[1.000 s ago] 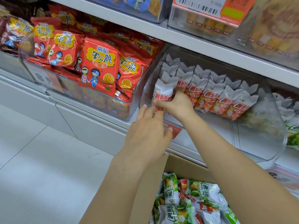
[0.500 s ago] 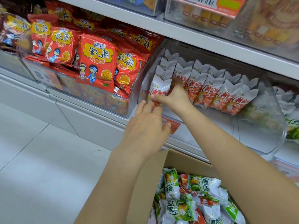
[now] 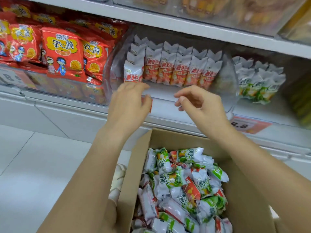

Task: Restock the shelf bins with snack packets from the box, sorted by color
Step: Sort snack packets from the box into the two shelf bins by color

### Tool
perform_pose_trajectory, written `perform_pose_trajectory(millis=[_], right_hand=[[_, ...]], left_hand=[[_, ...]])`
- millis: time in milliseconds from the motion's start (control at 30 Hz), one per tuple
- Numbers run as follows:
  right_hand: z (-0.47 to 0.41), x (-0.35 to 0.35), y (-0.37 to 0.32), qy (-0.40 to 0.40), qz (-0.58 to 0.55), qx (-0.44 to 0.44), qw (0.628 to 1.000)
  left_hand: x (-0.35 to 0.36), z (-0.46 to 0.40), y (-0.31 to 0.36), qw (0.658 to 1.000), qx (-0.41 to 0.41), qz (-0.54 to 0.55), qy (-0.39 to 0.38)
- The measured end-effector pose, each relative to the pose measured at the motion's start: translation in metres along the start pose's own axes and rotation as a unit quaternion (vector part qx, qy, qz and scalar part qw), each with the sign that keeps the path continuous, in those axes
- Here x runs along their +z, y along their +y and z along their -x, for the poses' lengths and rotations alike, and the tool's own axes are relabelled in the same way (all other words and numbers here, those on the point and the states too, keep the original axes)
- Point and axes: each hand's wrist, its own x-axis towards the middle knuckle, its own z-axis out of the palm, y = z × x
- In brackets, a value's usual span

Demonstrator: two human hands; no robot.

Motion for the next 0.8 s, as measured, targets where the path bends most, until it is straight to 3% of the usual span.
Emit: perform_pose_trajectory(millis=[100, 167, 233, 367, 467, 533, 700, 800], right_hand=[[0.057, -0.022, 0.024, -0.063, 0.069, 0.044, 0.995], [0.087, -0.029, 0.051, -0.121, 0.134, 0.110, 0.978], [0.117, -0.030, 0.084, -0.212, 0.219, 0.185, 0.934], [0.177, -0.014, 0.143, -0.332, 0.255, 0.343, 0.841], [0.206, 0.012, 0.161, -0.316, 0.264, 0.371, 0.832], [0.221, 0.028, 0.170, -0.274, 0.249, 0.376, 0.849], [0.233, 0.060, 0.187, -0.243, 0.252, 0.337, 0.874], [0.226, 0.072, 0.191, -0.264, 0.287, 0.318, 0.864]], left_hand=[[0.007, 0.024, 0.024, 0.998, 0.063, -0.029, 0.000], [0.015, 0.044, 0.042, 0.995, 0.076, -0.006, -0.068], [0.030, 0.062, 0.055, 0.980, 0.079, -0.026, -0.179], [0.083, 0.091, 0.059, 0.885, 0.082, -0.159, -0.430], [0.124, 0.115, 0.042, 0.814, 0.041, -0.216, -0.537], [0.143, 0.129, 0.031, 0.798, 0.025, -0.240, -0.552], [0.165, 0.152, 0.014, 0.829, -0.064, -0.244, -0.499], [0.174, 0.171, 0.010, 0.803, -0.113, -0.230, -0.539]])
